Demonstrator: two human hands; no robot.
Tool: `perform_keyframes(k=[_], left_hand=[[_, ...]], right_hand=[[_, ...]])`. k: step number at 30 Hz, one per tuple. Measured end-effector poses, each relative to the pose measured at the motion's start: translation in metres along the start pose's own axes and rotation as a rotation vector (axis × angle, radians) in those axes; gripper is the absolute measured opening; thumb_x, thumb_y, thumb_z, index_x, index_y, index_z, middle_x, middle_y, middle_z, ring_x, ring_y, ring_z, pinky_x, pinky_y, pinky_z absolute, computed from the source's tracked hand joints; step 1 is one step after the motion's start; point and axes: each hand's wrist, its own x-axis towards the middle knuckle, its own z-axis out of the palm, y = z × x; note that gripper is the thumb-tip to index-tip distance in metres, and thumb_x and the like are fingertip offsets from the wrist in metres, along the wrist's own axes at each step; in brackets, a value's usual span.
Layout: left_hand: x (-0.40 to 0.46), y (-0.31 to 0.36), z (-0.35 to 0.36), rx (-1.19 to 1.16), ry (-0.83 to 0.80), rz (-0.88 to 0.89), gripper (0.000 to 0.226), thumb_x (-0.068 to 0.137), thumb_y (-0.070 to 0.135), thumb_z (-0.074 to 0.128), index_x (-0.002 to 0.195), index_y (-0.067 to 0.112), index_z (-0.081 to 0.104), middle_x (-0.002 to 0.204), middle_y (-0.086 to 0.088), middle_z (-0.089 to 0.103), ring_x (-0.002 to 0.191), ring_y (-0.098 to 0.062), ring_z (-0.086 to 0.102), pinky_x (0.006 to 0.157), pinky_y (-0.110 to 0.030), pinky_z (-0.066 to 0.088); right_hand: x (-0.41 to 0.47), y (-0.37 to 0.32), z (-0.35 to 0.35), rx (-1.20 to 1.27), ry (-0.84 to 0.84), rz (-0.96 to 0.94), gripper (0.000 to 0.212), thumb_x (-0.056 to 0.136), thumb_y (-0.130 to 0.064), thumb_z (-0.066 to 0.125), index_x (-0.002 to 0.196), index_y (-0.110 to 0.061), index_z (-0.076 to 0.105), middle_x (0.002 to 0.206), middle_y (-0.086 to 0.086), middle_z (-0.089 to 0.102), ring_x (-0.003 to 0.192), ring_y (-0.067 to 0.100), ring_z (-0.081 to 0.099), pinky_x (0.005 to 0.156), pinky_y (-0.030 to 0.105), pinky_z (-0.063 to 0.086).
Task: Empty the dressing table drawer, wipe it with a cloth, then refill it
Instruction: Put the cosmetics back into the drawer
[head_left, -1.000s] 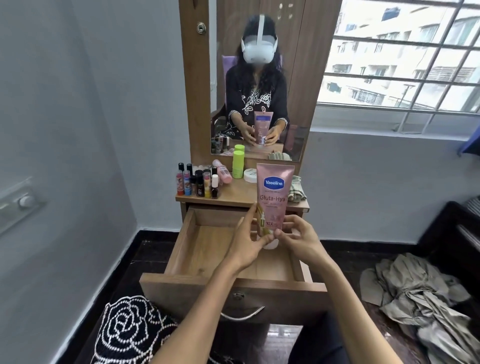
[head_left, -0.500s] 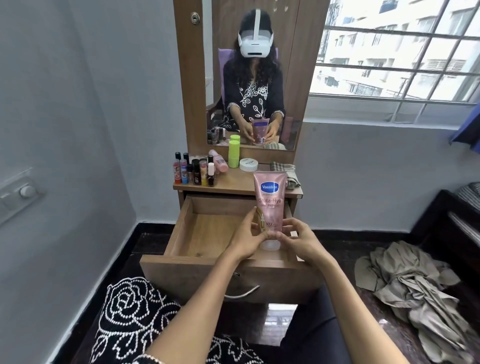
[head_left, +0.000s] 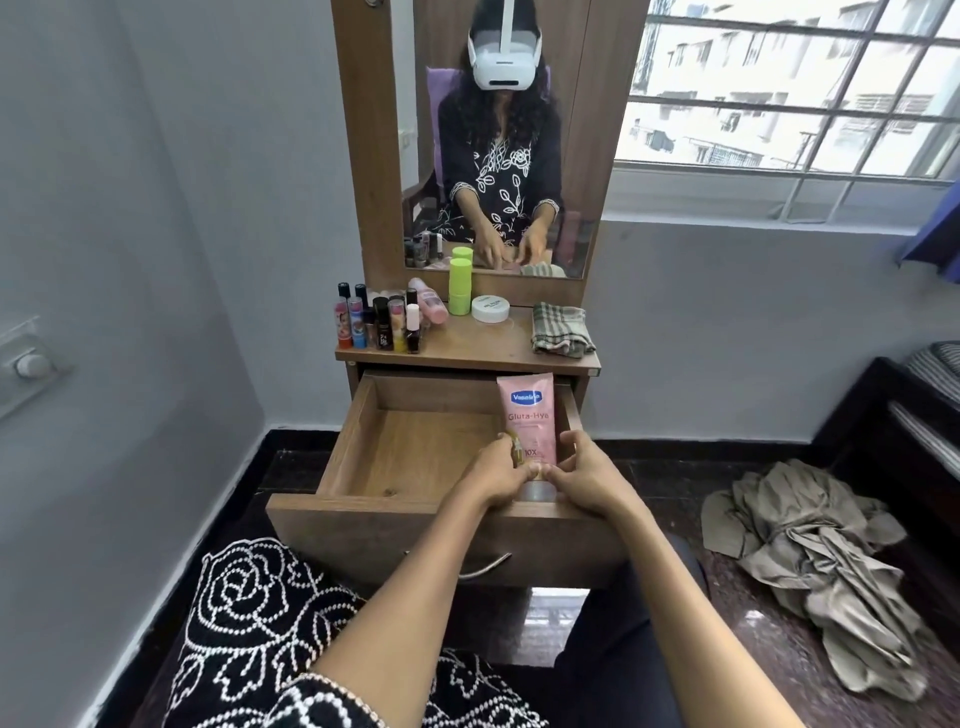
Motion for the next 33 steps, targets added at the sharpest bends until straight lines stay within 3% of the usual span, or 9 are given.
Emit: perform_keyframes(k=[5, 11, 13, 26, 33], left_hand=[[0.009, 0.005, 0.009, 0.103, -0.029, -0.076, 0.04, 0.09, 0.026, 0.058, 0.123, 0.004, 0.051, 0.126, -0.015, 0.056, 0.115, -0.03, 0.054, 0.09, -0.033, 0.041], [0.019, 0.005, 0.02, 0.204, -0.105, -0.129, 0.031, 0.088, 0.017, 0.056, 0.112, -0.002, 0.059, 0.118, -0.02, 0.061, 0.108, -0.032, 0.058, 0.085, -0.035, 0.045], [0.021, 0.003, 0.021, 0.248, -0.12, -0.129, 0.027, 0.085, 0.012, 0.056, 0.108, -0.002, 0.062, 0.116, -0.018, 0.063, 0.108, -0.03, 0.06, 0.085, -0.035, 0.047], [0.026, -0.002, 0.02, 0.278, -0.198, -0.106, 0.031, 0.084, 0.0, 0.047, 0.114, -0.004, 0.057, 0.12, -0.02, 0.06, 0.114, -0.032, 0.055, 0.091, -0.035, 0.045], [0.023, -0.001, 0.021, 0.249, -0.171, -0.106, 0.03, 0.083, 0.0, 0.049, 0.111, -0.004, 0.06, 0.117, -0.019, 0.062, 0.112, -0.032, 0.057, 0.09, -0.034, 0.046]], right_hand=[[-0.003, -0.007, 0.007, -0.142, 0.025, 0.058, 0.03, 0.092, -0.019, 0.056, 0.12, -0.012, 0.049, 0.122, 0.013, 0.059, 0.111, 0.027, 0.056, 0.082, 0.029, 0.04], [-0.002, -0.011, 0.016, -0.246, -0.014, 0.181, 0.035, 0.083, -0.024, 0.055, 0.117, -0.014, 0.056, 0.122, 0.01, 0.06, 0.112, 0.03, 0.057, 0.087, 0.034, 0.045], [0.0, -0.012, 0.018, -0.287, -0.048, 0.219, 0.036, 0.082, -0.028, 0.057, 0.116, -0.014, 0.055, 0.119, 0.008, 0.06, 0.109, 0.028, 0.058, 0.082, 0.033, 0.044], [0.003, -0.015, 0.024, -0.374, -0.085, 0.263, 0.039, 0.085, -0.026, 0.051, 0.122, -0.015, 0.054, 0.123, 0.01, 0.06, 0.113, 0.029, 0.057, 0.083, 0.033, 0.044], [-0.004, -0.012, 0.026, -0.308, 0.133, 0.246, 0.029, 0.083, -0.026, 0.056, 0.11, -0.018, 0.063, 0.116, 0.008, 0.062, 0.111, 0.029, 0.058, 0.082, 0.033, 0.046]])
